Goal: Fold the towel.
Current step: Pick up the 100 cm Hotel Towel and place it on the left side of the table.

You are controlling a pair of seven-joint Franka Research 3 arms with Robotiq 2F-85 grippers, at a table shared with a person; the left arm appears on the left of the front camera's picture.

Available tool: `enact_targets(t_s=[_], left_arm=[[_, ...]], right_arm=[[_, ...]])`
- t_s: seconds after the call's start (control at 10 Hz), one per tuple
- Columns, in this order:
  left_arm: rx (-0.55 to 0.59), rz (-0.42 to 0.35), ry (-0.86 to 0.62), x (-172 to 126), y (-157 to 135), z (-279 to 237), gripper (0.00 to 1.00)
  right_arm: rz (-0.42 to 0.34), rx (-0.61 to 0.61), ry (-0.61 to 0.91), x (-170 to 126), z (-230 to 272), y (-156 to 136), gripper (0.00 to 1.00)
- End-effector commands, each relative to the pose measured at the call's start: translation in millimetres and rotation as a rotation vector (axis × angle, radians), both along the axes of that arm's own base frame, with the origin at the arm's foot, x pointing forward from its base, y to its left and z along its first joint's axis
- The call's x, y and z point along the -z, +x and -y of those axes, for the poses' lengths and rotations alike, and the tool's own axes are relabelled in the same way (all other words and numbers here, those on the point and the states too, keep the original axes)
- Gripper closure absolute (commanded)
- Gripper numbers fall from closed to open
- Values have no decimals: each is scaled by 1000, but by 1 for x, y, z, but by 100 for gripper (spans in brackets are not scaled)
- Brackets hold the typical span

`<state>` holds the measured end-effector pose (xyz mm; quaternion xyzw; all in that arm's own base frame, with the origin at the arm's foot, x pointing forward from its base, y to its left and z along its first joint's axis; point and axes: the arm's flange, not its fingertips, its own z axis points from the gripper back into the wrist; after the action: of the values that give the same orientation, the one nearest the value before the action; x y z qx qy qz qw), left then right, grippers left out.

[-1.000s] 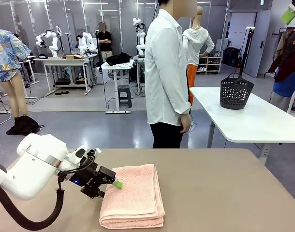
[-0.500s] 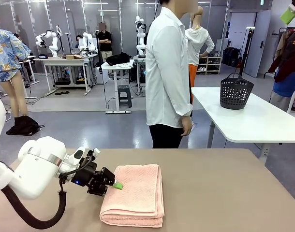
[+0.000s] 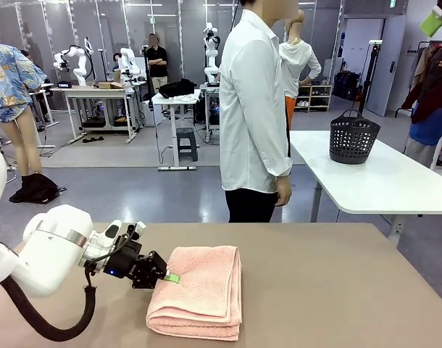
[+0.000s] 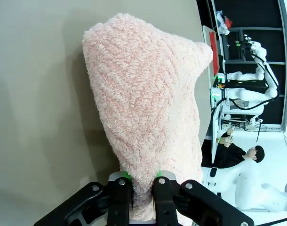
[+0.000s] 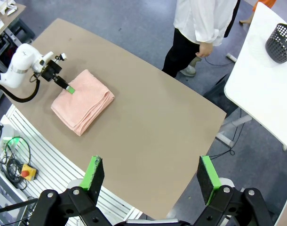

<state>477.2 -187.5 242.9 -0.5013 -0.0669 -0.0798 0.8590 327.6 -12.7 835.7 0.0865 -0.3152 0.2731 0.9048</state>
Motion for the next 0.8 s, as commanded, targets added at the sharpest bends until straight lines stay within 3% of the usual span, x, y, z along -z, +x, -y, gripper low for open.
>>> enact_targets(t_s=[0.0,0.4,0.7], left_arm=[[-10,31,-36,-4,-3,-19,100],[25,45,-13,-24,6,-102,100],[-22,121,69,-44,-1,-195,100]], right_arm=[[-11,4,-7,0,0,-1,0],[-11,4,-7,0,0,-1,0],[-11,4,-7,0,0,-1,0]])
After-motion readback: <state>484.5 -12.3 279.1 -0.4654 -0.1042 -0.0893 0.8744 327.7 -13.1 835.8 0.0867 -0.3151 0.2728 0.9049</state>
